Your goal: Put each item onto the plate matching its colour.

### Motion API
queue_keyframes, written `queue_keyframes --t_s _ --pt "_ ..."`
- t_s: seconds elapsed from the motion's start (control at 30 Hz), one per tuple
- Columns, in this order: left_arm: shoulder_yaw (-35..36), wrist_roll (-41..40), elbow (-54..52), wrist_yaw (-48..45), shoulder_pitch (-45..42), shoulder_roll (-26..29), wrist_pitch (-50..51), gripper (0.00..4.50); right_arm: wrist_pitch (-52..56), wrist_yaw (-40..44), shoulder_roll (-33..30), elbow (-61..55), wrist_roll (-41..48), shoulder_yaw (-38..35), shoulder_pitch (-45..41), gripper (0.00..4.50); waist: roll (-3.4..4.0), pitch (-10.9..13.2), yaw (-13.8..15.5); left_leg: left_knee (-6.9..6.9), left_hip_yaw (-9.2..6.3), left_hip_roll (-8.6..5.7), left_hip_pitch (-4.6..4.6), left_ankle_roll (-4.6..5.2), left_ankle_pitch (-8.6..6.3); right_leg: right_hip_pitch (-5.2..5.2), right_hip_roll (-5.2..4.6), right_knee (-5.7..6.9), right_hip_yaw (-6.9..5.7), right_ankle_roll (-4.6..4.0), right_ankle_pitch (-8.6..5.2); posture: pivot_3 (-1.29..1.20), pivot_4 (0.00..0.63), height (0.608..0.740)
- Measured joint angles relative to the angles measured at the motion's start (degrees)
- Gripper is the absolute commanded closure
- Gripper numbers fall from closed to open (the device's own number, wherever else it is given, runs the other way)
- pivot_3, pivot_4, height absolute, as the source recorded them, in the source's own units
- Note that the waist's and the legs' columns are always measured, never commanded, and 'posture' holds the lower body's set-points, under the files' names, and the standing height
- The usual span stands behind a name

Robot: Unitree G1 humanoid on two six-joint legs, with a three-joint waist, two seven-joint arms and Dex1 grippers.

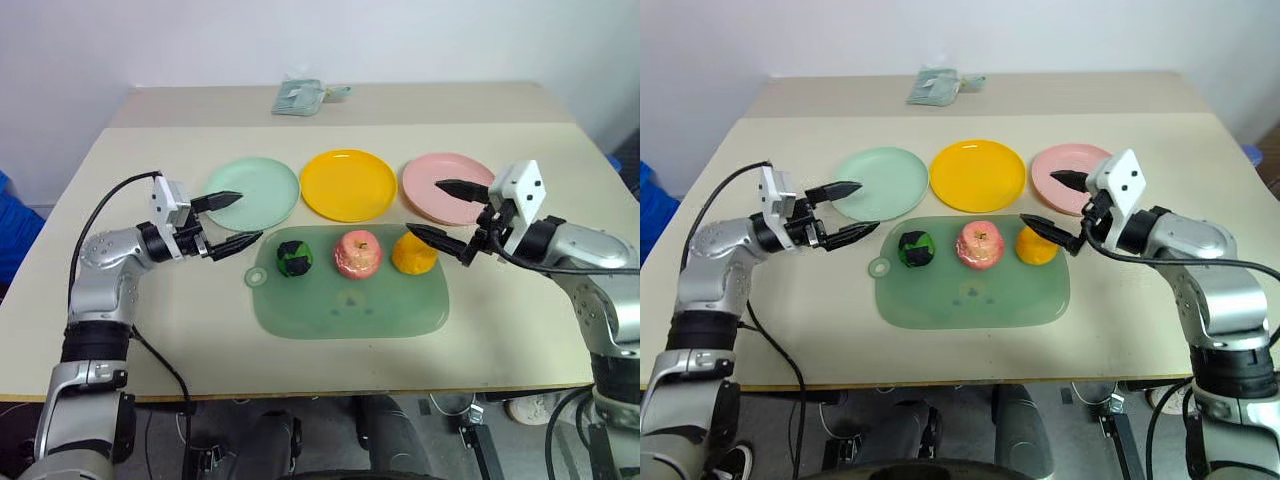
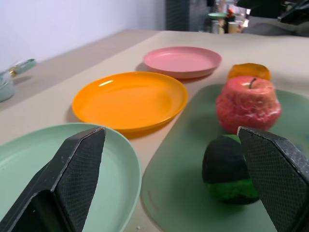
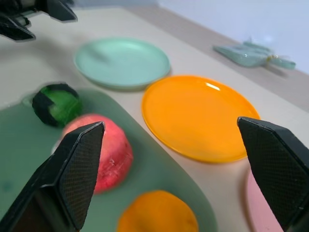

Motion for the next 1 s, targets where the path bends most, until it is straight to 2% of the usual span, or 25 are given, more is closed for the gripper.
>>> queue_keyframes --t_s 0.27,0.57,0.77,0.87,1.0 --pt "0.57 -0.43 -3.77 2.48 2.96 -0.56 -0.45 0.0 -1.13 1.74 -0.01 1.55 -0.99 1.26 -1.67 0.01 0.0 0.0 0.33 0.04 -0.01 -0.02 -0.02 0.01 0.0 0.01 -0.04 0.0 -0.01 0.0 0.0 0.0 0.15 0.74" --pt "-0.5 -0.09 0.36 -0.34 -2.64 -1.68 -2.56 0.0 0.08 1.76 -0.26 -0.13 -1.04 1.69 0.23 0.01 0.0 0.0 -0.02 0.01 0.0 -0.01 0.0 0.0 0.0 0.0 -0.01 0.0 -0.01 0.0 0.0 0.0 0.15 0.74" --pt "-1.65 -2.01 1.38 -5.52 -2.84 0.17 3.82 0.0 5.75 2.15 0.8 -3.95 2.24 4.26 -1.04 0.01 0.0 0.0 -0.02 0.02 -0.02 0.01 0.0 0.11 -0.06 -0.01 0.01 0.02 -0.01 0.0 0.0 0.0 0.15 0.74" --pt "-2.31 -2.44 1.63 -7.88 -4.59 0.22 5.71 0.0 9.77 1.77 1.3 -6.0 4.79 5.02 -4.55 0.01 0.0 0.0 0.31 0.1 -0.05 -0.02 -0.05 0.08 -0.05 -0.01 -0.02 0.01 -0.03 0.0 0.0 0.0 0.15 0.74" --pt "-4.84 -1.98 2.29 -9.38 -8.41 -1.17 7.34 0.0 12.98 3.21 -1.27 -9.75 6.95 5.28 -6.92 0.01 -0.01 0.0 0.59 0.09 -0.08 -0.07 -0.08 0.09 -0.05 0.02 -0.06 -0.05 -0.08 0.0 0.0 0.0 0.15 0.74"
